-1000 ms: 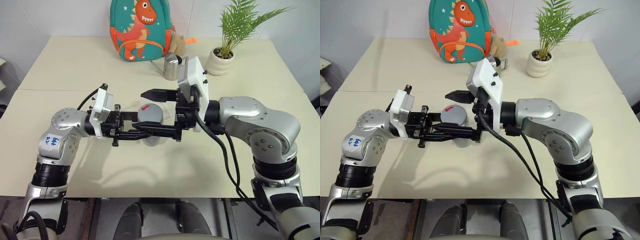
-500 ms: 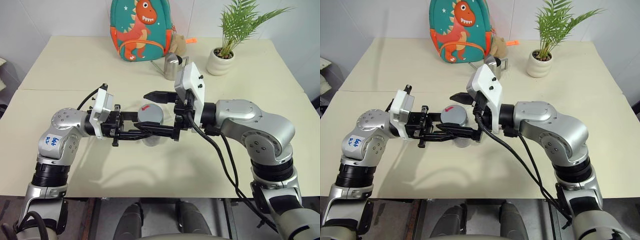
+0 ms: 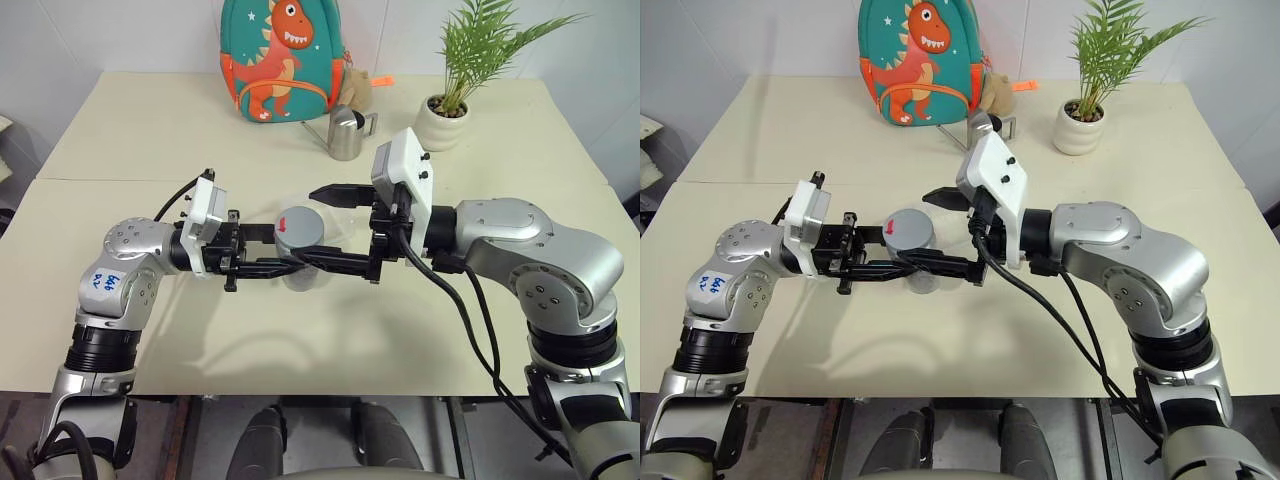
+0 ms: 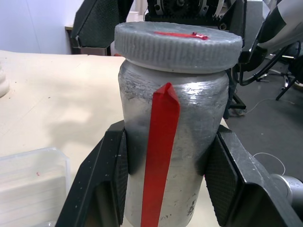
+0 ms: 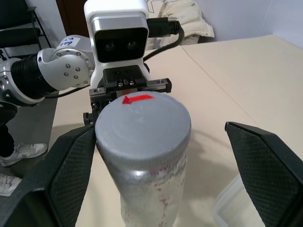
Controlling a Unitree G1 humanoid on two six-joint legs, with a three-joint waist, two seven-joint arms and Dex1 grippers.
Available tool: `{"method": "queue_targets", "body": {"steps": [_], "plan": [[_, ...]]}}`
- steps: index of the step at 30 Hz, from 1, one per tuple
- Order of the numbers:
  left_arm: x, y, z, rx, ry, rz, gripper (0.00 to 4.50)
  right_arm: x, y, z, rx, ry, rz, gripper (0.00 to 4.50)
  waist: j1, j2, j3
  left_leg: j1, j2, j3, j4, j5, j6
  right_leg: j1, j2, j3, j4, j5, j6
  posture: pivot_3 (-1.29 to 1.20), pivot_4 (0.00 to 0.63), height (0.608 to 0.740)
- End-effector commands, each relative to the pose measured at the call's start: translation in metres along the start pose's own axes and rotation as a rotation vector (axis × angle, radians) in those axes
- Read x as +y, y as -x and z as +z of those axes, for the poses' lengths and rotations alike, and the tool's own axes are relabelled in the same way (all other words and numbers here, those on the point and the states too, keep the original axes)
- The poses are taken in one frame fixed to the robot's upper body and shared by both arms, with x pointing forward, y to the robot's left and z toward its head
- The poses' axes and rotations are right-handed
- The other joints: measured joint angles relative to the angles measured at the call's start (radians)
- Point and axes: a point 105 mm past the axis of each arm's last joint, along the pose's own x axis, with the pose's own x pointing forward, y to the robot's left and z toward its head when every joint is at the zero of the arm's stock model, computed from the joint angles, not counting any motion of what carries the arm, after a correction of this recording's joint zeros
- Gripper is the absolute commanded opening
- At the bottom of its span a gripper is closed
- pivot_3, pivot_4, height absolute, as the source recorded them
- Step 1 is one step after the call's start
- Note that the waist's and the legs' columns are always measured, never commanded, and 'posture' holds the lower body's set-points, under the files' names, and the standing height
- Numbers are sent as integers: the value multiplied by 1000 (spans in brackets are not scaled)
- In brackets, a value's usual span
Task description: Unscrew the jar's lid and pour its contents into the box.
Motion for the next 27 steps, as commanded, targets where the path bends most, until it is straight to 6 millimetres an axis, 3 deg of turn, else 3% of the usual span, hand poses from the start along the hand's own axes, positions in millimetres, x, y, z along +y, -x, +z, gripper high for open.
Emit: {"method": "queue_targets", "body": {"steps": [1,27], "plan": [[-3,-2,10,-10,-57,-32,1838,-5,11,11,-22,47,-48,4482,0,0,0,0,0,0,0,0,0,0,0,0,0,0,0,0,150,740],[-2,-3,10,-9,-58,-35,1838,5,31,10,29,63,3,4482,0,0,0,0,0,0,0,0,0,0,0,0,0,0,0,0,150,740]]}}
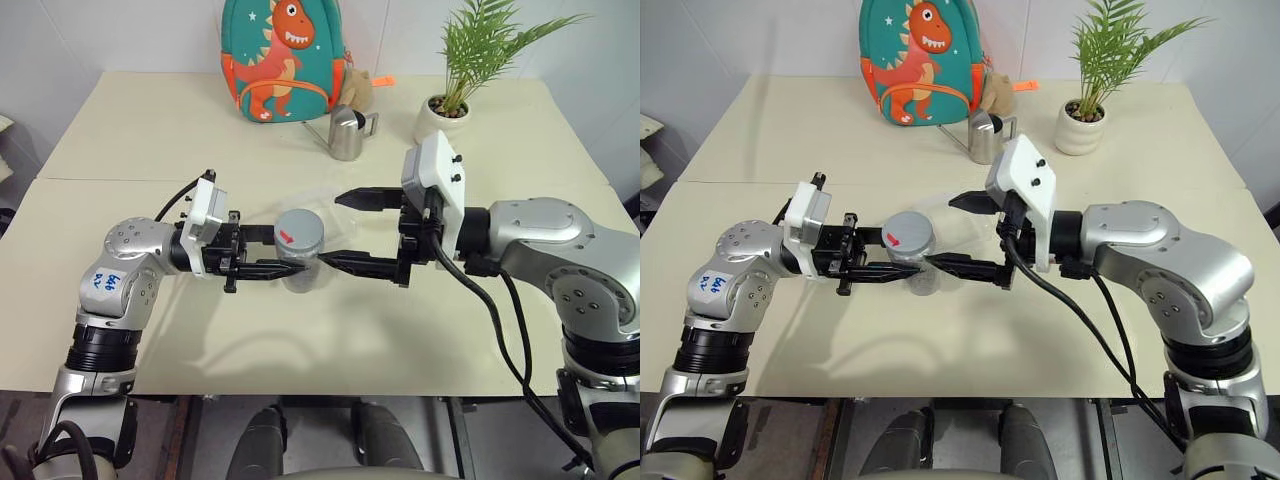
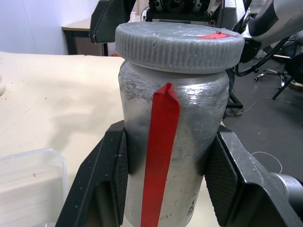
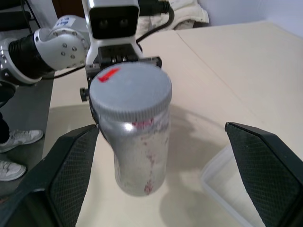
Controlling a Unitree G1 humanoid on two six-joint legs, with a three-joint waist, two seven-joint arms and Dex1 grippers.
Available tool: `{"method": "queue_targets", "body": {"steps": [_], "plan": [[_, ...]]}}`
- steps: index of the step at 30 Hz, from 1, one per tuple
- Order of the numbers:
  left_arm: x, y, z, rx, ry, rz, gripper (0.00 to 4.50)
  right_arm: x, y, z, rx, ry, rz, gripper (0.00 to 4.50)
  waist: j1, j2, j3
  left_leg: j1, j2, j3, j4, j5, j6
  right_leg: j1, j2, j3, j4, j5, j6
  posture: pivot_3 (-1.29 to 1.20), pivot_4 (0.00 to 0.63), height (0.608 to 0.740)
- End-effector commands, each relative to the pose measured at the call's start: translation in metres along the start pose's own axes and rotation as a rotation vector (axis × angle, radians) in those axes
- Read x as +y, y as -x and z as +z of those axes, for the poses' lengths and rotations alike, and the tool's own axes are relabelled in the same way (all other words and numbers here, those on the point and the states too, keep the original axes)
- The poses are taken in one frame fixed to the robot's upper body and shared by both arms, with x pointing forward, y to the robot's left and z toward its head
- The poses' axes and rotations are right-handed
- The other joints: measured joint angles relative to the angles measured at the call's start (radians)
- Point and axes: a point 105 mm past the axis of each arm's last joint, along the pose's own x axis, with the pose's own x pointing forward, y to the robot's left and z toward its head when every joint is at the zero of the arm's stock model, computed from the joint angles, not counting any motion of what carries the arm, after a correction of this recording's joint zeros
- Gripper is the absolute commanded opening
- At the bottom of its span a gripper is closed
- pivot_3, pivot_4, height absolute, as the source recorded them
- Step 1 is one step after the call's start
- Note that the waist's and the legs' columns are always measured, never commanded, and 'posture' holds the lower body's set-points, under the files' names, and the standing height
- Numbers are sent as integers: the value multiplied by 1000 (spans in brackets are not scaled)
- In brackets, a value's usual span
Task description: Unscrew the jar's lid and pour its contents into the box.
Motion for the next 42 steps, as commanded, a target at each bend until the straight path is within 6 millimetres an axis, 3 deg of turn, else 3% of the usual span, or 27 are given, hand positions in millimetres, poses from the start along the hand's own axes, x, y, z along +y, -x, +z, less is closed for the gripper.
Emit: {"method": "queue_targets", "body": {"steps": [1,8,15,42], "plan": [[0,-3,10,-9,-56,-19,1838,6,5,15,-47,49,13,4482,-1,0,0,0,0,0,0,0,0,0,0,0,0,0,0,0,150,740],[0,-5,11,-15,-60,-25,1838,8,-9,29,-135,26,31,4482,0,0,0,0,0,0,0,0,0,0,0,0,0,0,0,0,150,740],[0,-7,12,-20,-64,-37,1838,15,-24,29,-116,7,78,4482,0,0,0,0,0,0,0,0,0,0,0,0,0,0,0,0,150,740],[0,-5,10,-15,-67,-27,1838,19,-26,29,-28,63,101,4482,-1,0,0,0,0,0,0,0,0,0,0,0,0,0,0,0,150,740]]}}
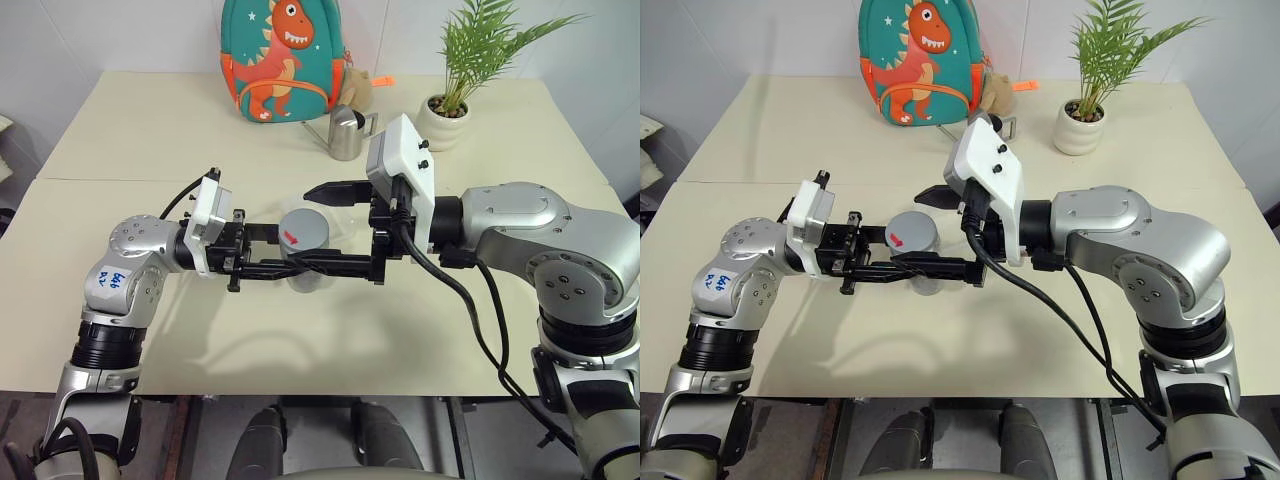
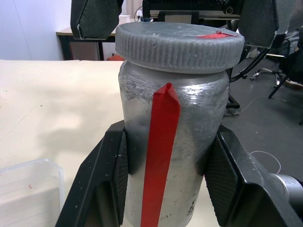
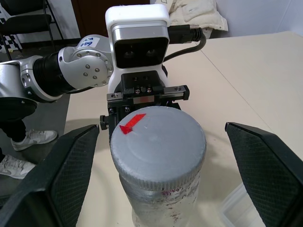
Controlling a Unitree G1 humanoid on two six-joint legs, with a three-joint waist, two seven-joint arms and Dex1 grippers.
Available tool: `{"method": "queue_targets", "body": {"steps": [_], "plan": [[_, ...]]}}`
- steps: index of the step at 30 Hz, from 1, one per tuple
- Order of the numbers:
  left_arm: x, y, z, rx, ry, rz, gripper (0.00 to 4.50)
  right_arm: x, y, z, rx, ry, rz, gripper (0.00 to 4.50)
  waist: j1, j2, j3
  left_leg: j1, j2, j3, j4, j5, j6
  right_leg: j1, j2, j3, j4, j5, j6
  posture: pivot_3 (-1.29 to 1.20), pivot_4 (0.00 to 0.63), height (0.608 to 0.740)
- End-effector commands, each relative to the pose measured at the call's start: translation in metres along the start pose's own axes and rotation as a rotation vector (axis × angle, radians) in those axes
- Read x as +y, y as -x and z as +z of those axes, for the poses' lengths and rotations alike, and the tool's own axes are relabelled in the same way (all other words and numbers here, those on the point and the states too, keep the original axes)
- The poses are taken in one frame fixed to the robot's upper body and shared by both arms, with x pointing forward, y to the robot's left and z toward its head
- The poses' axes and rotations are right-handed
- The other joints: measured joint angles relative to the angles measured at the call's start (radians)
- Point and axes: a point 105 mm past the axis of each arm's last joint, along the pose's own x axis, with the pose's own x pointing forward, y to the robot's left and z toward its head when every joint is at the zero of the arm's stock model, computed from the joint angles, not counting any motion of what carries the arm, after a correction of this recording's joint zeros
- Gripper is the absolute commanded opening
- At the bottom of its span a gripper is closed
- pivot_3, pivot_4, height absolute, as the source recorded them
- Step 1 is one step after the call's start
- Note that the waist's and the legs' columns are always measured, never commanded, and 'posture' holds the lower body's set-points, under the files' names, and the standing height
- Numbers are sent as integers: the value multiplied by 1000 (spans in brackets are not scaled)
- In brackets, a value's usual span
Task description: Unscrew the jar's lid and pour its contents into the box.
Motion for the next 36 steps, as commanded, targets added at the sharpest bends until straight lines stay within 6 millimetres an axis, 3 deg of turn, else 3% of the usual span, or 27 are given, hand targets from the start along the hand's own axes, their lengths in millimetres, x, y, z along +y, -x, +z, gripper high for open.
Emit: {"method": "queue_targets", "body": {"steps": [1,5,8,10,36], "plan": [[0,0,8,-3,-48,-2,1838,6,0,9,-12,51,24,4482,0,0,0,0,0,0,0,0,0,0,0,0,0,0,0,0,150,740],[1,0,8,-2,-47,1,1838,7,-1,9,-5,55,28,4482,0,0,0,0,0,0,0,0,0,0,0,0,0,0,0,0,150,740],[1,0,7,-1,-46,2,1838,8,-1,9,1,59,30,3925,0,0,0,0,0,0,0,0,0,0,0,0,0,0,0,0,150,740],[1,0,7,-1,-46,3,1838,8,-1,9,3,61,32,3292,0,0,0,0,0,0,0,0,0,0,0,0,0,0,0,0,150,740],[2,-1,10,-3,-42,5,1838,7,-2,7,26,86,31,3292,0,0,0,0,0,0,0,0,0,0,0,0,0,0,0,0,150,740]]}}
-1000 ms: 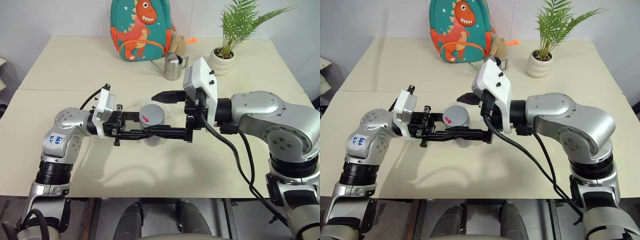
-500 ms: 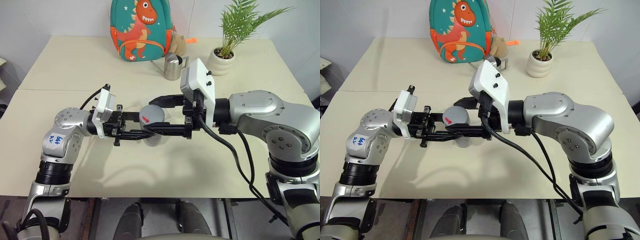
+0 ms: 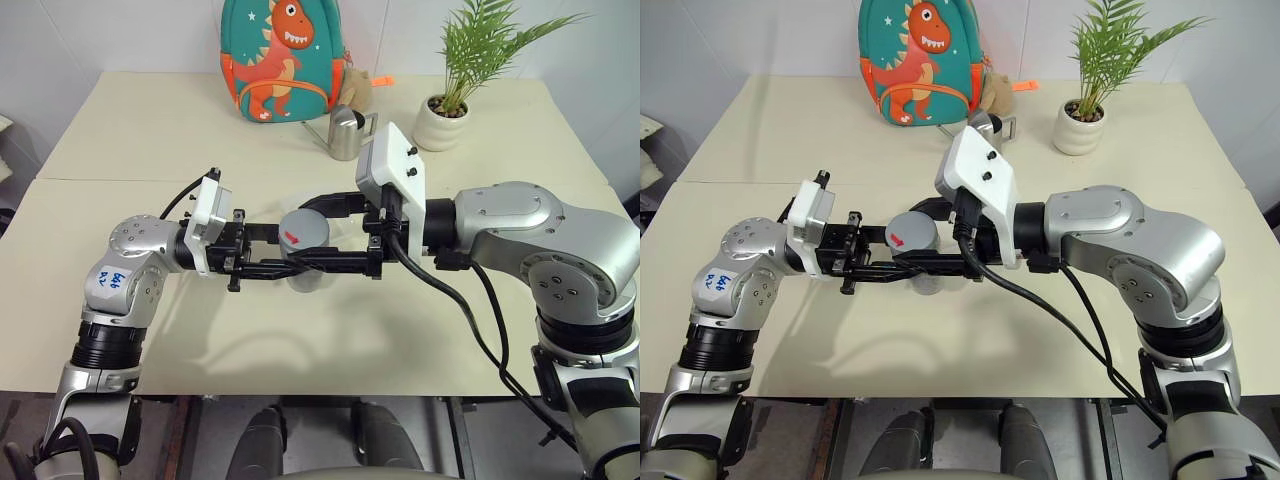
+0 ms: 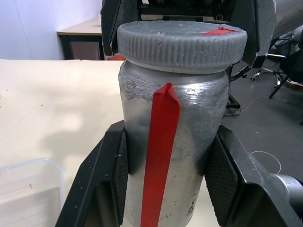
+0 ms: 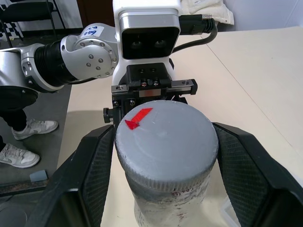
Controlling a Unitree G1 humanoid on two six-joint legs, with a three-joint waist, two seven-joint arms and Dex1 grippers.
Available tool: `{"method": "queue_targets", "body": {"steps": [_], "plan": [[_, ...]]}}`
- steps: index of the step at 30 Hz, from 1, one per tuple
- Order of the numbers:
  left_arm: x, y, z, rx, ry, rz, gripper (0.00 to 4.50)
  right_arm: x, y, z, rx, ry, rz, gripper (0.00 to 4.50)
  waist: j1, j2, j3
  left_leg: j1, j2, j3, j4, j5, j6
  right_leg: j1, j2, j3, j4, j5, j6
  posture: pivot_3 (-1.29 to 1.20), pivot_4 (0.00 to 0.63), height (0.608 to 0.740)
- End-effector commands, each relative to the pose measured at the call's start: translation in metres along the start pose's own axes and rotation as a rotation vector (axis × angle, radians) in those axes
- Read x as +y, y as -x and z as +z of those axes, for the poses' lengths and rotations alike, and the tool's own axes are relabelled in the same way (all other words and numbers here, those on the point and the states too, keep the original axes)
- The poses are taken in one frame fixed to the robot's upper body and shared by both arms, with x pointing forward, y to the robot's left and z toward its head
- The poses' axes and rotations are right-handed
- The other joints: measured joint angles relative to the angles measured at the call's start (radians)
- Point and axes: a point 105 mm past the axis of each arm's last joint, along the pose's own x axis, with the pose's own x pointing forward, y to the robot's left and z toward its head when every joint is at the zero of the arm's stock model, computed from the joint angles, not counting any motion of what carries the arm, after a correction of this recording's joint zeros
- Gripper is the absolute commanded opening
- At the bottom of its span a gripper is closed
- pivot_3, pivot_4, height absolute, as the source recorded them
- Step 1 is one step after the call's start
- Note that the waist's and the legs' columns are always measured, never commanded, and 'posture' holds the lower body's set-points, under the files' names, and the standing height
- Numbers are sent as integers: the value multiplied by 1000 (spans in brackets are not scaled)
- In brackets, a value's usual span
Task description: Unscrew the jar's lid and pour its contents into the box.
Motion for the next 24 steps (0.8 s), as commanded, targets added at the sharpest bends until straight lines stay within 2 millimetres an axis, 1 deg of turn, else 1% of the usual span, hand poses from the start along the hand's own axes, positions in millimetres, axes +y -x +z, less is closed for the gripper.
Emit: {"method": "queue_targets", "body": {"steps": [1,13,17,24], "plan": [[1,-1,10,-4,-44,-4,1838,4,2,10,-13,61,11,3292,0,0,0,0,0,0,0,0,0,0,0,0,0,0,0,0,150,740],[1,-2,9,-5,-41,-2,1838,4,5,15,-38,73,17,3292,0,0,0,0,0,0,0,0,0,0,0,0,0,0,0,0,150,740],[1,-2,8,-4,-41,-1,1838,5,5,16,-42,73,23,2563,0,0,0,0,0,0,0,0,0,0,0,0,0,0,0,0,150,740],[1,-1,7,-2,-39,2,1838,4,6,17,-46,78,20,2563,0,0,0,0,0,0,0,0,0,0,0,0,0,0,0,0,150,740]]}}
